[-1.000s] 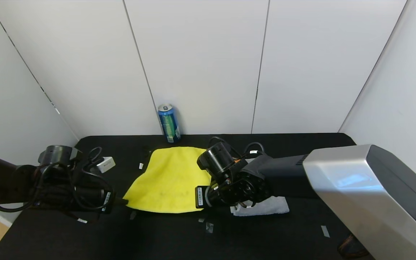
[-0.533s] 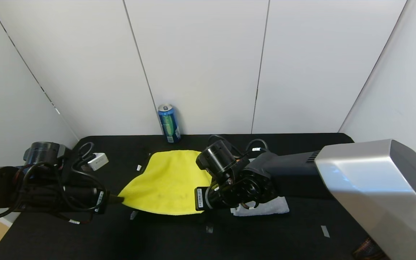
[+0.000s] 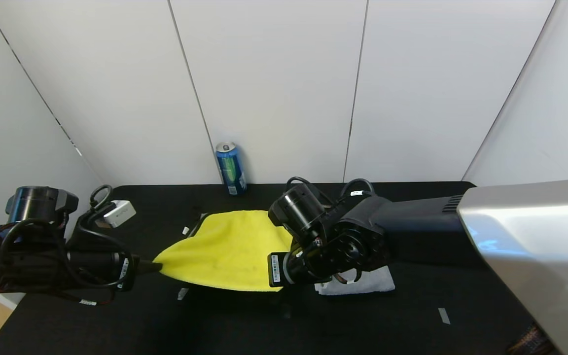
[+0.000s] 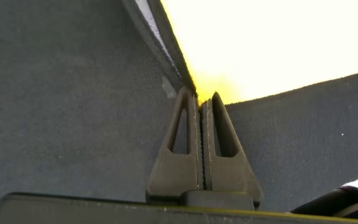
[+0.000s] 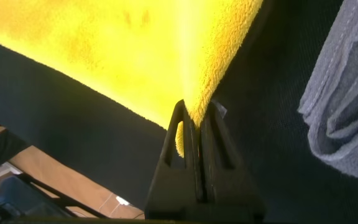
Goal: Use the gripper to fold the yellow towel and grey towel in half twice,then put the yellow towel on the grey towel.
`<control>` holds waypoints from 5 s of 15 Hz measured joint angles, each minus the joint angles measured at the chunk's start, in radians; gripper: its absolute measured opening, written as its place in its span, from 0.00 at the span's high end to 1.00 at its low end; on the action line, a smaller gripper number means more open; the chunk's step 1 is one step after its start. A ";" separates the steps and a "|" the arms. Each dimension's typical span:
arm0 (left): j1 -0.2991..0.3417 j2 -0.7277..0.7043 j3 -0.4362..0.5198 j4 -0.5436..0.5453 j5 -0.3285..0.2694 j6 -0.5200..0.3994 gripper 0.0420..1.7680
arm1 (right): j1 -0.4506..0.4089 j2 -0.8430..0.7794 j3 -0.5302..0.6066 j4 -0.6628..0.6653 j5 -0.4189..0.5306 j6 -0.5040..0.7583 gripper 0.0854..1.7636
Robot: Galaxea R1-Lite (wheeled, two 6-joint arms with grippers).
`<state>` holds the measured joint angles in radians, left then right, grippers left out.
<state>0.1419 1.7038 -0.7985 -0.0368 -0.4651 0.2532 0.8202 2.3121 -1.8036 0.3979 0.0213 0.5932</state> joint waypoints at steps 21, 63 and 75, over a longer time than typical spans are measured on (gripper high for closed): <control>0.037 -0.136 0.020 0.006 -0.005 0.003 0.96 | 0.071 -0.100 0.000 0.147 0.001 0.056 0.97; -0.066 0.353 -0.336 -0.144 0.011 0.025 0.96 | -0.100 0.116 -0.171 -0.053 0.076 0.027 0.97; -0.043 0.384 -0.372 -0.159 0.043 0.022 0.96 | -0.129 0.153 -0.173 -0.132 0.076 0.034 0.97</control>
<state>0.0989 2.0879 -1.1709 -0.1953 -0.4223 0.2755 0.6913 2.4649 -1.9766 0.2660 0.0974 0.6272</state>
